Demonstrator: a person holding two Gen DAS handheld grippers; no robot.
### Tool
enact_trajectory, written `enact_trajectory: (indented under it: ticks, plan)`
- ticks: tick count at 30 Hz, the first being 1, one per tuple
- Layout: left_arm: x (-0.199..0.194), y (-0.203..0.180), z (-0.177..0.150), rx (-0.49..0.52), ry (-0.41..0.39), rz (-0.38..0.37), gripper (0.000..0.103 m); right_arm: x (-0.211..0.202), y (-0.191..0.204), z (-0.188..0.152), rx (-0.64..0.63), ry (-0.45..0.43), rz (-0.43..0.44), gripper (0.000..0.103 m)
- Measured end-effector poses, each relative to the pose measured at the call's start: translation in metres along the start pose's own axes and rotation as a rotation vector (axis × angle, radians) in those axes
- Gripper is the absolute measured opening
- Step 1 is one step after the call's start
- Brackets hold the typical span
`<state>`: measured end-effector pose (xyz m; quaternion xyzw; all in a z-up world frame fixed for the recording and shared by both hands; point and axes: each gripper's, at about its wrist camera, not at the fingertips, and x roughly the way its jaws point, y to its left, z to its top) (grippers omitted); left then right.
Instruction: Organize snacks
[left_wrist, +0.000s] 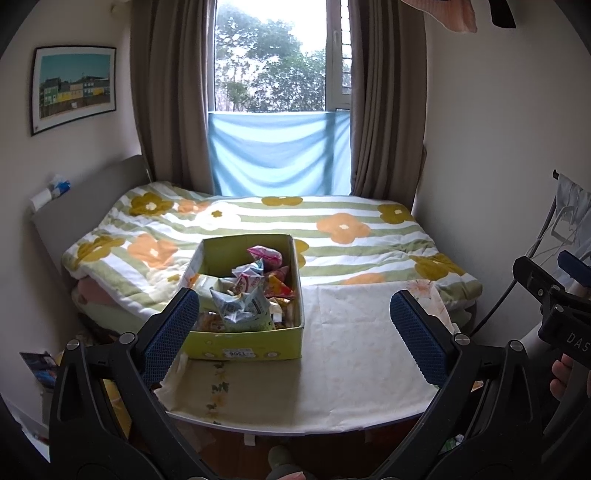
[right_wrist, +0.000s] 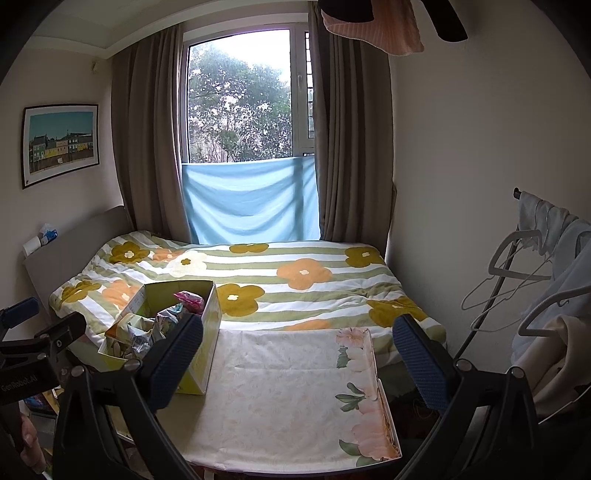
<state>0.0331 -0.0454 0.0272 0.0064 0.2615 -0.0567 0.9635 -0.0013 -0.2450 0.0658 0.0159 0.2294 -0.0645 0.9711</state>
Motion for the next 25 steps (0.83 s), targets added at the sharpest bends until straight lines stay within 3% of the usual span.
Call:
enact_trajectory:
  ticks: [25]
  plan:
    - [0.020,-0.001,-0.003,-0.005,0.025,0.044,0.103,0.018,0.003,-0.003,-0.009,0.045,0.012,0.102]
